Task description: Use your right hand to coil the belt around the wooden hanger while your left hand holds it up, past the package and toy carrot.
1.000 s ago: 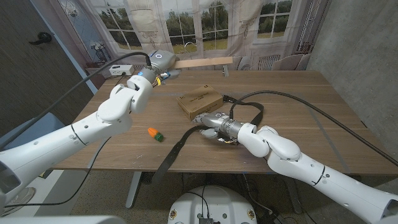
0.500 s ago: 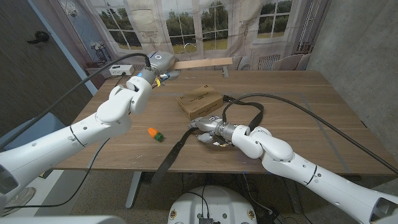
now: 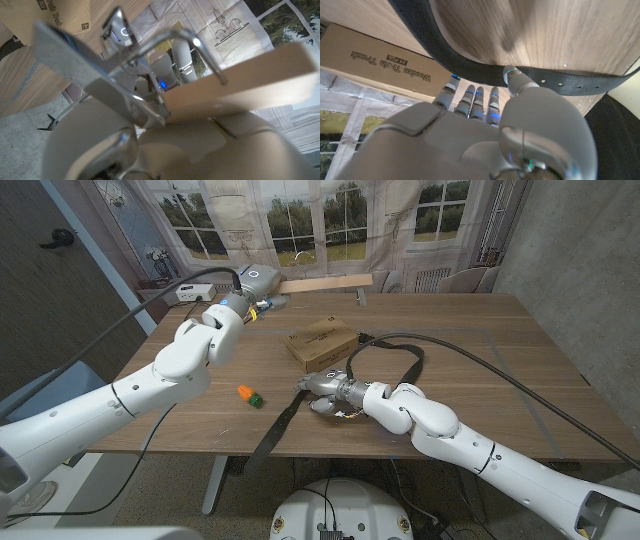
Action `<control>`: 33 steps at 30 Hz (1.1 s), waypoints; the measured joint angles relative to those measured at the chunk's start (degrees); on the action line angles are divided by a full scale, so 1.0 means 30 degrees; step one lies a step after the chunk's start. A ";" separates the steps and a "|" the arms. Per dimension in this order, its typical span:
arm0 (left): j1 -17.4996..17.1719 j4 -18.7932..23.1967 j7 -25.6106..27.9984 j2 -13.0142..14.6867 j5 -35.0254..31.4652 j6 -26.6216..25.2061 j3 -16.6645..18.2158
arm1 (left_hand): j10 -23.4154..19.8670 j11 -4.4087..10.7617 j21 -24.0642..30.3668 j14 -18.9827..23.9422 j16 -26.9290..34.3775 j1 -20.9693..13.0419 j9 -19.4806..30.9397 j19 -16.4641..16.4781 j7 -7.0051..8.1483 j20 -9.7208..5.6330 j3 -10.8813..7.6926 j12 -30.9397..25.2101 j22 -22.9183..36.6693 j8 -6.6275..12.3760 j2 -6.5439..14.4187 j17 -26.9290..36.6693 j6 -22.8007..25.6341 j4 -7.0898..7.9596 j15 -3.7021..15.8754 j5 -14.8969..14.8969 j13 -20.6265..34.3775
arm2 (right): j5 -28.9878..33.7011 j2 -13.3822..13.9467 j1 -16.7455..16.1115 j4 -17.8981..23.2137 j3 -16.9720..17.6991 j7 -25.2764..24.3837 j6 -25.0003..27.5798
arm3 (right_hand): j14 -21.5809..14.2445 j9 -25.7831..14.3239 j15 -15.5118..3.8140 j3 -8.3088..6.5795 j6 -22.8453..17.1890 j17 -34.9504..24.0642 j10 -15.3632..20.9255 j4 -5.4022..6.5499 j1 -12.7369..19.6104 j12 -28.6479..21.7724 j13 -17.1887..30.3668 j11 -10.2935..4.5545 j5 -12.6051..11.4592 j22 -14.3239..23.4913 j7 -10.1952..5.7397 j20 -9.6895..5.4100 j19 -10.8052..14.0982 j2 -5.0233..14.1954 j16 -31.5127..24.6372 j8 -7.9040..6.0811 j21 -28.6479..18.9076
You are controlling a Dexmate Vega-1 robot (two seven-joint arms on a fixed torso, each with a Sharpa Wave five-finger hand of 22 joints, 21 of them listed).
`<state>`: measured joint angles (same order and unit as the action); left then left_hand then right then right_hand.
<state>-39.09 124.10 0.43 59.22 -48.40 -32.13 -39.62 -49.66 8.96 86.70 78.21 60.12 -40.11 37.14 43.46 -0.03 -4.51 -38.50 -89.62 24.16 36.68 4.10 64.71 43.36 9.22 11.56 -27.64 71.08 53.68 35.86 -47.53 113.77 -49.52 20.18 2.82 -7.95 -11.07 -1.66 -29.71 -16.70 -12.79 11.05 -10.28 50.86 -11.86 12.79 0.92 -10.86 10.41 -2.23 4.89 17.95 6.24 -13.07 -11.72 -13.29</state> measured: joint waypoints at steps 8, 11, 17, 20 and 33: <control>-0.0067 -0.0055 0.0134 0.0037 0.0155 0.0007 0.0048 | 0.0030 -0.0031 0.0000 0.0000 0.0000 0.0000 -0.0088 0.0001 -0.0034 -0.0001 -0.0015 0.0004 -0.0073 0.0049 -0.0001 0.0034 -0.0038 0.0012 0.0000 0.0000 0.0001 | 0.0354 -0.0518 0.0497 -0.1200 -0.0439 -0.0048 -0.0389 | -0.0661 -0.0095 -0.0170 0.0182 -0.1199 -0.0002 0.0626 0.0025 0.0796 -0.0226 0.0002 -0.0203 0.0000 0.0000 0.0010 -0.0300 0.0437 -0.0086 -0.0250 -0.0341 0.0000; -0.0071 -0.0080 0.0163 0.0040 0.0177 0.0008 0.0058 | 0.0030 -0.0032 0.0083 0.0000 0.0000 0.0007 -0.0152 0.0001 -0.0033 0.0000 -0.0014 0.0004 -0.0089 0.0072 -0.0009 0.0010 -0.0038 0.0011 0.0000 0.0000 0.0001 | 0.0500 -0.0601 0.0579 -0.1401 -0.0517 -0.0202 -0.0460 | -0.1532 -0.0202 -0.0189 0.0532 -0.2410 -0.0146 0.1453 0.0111 0.1362 -0.0507 0.0026 -0.0228 -0.0018 0.0000 0.0008 -0.0419 0.0972 -0.0137 -0.0684 -0.0908 -0.0044; -0.0065 -0.0206 0.0239 0.0037 0.0292 0.0023 0.0061 | 0.0030 -0.0034 0.0145 -0.0001 0.0000 0.0076 -0.0176 0.0002 -0.0028 0.0000 -0.0129 0.0004 -0.0088 0.0072 -0.0075 0.0033 -0.0035 0.0015 0.0000 0.0000 0.0001 | 0.0691 -0.0862 0.0780 -0.2434 -0.0650 -0.1514 -0.0853 | -0.5027 -0.0379 -0.0258 0.2243 -0.5995 -0.1991 0.5486 0.0413 0.2638 -0.2212 0.0843 -0.0845 -0.0150 0.0135 -0.0174 -0.1056 0.2848 -0.0049 -0.3116 -0.4652 -0.0755; 0.0001 -0.0281 0.0239 0.0000 0.0300 0.0026 0.0062 | 0.0030 -0.0035 0.0145 0.0000 0.0000 0.0149 -0.0190 0.0002 -0.0026 0.0000 -0.0148 0.0005 -0.0123 0.0071 -0.0002 0.0055 -0.0034 0.0035 0.0000 0.0000 0.0001 | 0.0593 -0.0872 0.0780 -0.2550 -0.0649 -0.2418 -0.1194 | -0.5908 -0.0380 -0.0316 0.2767 -0.7022 -0.2818 0.6719 0.0661 0.2813 -0.2831 0.1168 -0.1245 -0.0150 0.0213 -0.0363 -0.1324 0.3304 0.0222 -0.3918 -0.6265 -0.0975; 0.0662 -0.0926 -0.0023 -0.0482 0.0336 0.0309 -0.0402 | 0.0063 0.0012 0.0295 -0.0001 0.0000 0.0234 -0.0267 -0.0067 -0.0019 -0.0071 -0.0226 0.0005 -0.0176 0.0231 -0.0087 0.0022 -0.0032 -0.0045 -0.0001 0.0000 0.0001 | -0.0356 -0.0995 0.0292 -0.4410 -0.0108 -0.6320 -0.2069 | -0.7347 -0.0533 -0.0384 0.3150 -0.8883 -0.3022 0.8904 0.0995 0.2612 -0.3725 0.1560 -0.2272 -0.0465 0.0312 -0.0348 -0.2323 0.3395 0.0717 -0.4131 -0.7483 -0.1163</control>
<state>-37.10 121.32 0.36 57.78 -47.39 -31.20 -40.82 -49.48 9.00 87.58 78.21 60.12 -39.41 36.34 43.26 -0.09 -4.72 -39.18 -89.60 23.64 37.37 3.84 64.78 43.26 9.09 11.56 -27.64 71.08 52.61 32.88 -46.66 100.54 -49.84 1.22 -3.38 -29.99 -12.67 -2.81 -20.26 -43.35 -21.86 37.76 -7.29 58.70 -23.03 17.47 -5.90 -12.25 11.35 -3.27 -2.07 28.13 8.39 -25.46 -34.17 -16.78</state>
